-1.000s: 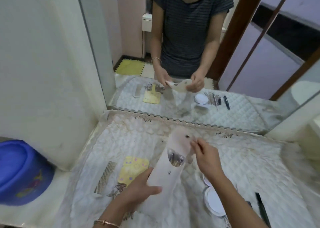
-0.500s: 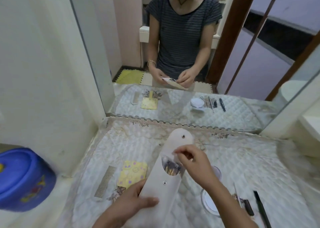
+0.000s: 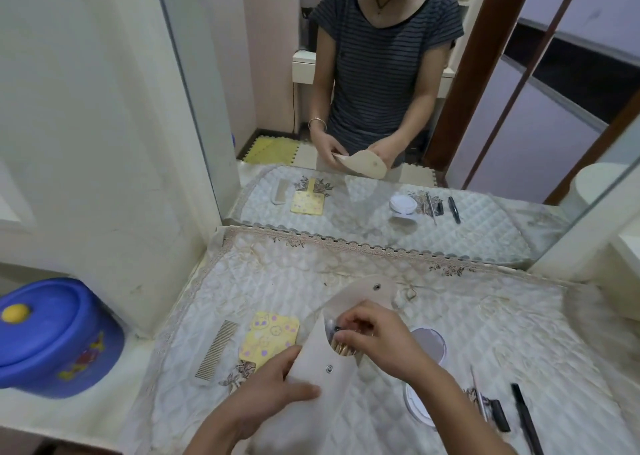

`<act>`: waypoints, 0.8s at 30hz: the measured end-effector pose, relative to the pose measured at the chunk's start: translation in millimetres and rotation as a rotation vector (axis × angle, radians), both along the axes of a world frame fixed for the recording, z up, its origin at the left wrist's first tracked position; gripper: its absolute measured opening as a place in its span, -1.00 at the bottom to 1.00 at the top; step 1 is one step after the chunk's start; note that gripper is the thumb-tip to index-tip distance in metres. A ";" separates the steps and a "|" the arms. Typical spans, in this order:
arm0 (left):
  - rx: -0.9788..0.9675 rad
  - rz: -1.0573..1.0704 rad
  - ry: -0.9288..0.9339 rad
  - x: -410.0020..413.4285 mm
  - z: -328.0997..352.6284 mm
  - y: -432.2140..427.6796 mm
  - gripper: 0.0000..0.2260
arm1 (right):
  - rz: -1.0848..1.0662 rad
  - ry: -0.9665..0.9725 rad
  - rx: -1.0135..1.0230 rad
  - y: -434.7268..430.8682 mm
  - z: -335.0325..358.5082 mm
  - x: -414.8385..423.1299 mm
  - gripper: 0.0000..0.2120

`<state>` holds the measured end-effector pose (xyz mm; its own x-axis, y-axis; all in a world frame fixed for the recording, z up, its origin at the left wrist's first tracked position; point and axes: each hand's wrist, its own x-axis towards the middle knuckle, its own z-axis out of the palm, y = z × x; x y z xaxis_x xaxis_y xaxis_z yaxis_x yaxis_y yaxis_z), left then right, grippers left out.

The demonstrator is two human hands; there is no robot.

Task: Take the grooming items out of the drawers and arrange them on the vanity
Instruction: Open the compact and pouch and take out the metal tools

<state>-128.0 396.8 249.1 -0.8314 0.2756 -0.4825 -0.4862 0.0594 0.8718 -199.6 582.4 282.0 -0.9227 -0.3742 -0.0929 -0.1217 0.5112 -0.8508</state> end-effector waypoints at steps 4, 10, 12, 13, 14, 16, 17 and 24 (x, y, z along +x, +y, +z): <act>-0.031 0.012 0.038 -3.8 3.8 3.9 -0.64 | -0.014 -0.022 -0.076 -3.4 -2.5 -3.2 -0.77; -0.259 0.007 0.057 0.6 -10.3 -19.6 -0.71 | -0.336 -0.012 -0.402 1.7 9.4 -31.3 -0.82; -0.323 0.059 0.058 8.6 -16.2 -29.4 -0.75 | -0.410 0.029 -0.516 4.2 15.1 -41.8 -0.79; -0.365 0.095 0.054 12.6 -20.0 -35.1 -0.76 | -0.442 0.041 -0.551 5.3 15.9 -46.9 -0.79; -0.406 0.143 0.055 16.0 -21.9 -40.4 -0.77 | -0.458 0.033 -0.564 6.0 14.8 -51.5 -0.79; -0.413 0.279 0.051 21.9 -23.8 -50.2 -0.77 | -0.408 -0.051 -0.530 3.4 6.0 -57.6 -0.79; -0.390 0.358 0.048 24.2 -22.6 -53.2 -0.78 | -0.356 -0.117 -0.479 -1.0 -3.0 -58.5 -0.78; -0.186 0.620 -0.033 39.5 -26.8 -69.0 -0.72 | -0.137 -0.238 0.071 -57.2 -79.2 -37.3 -0.94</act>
<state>-88.5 327.8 222.2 -0.7934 -0.3410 -0.5042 -0.5054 -0.0925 0.8579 -236.9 525.2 202.8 -0.9133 -0.2319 -0.3348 0.1520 0.5685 -0.8085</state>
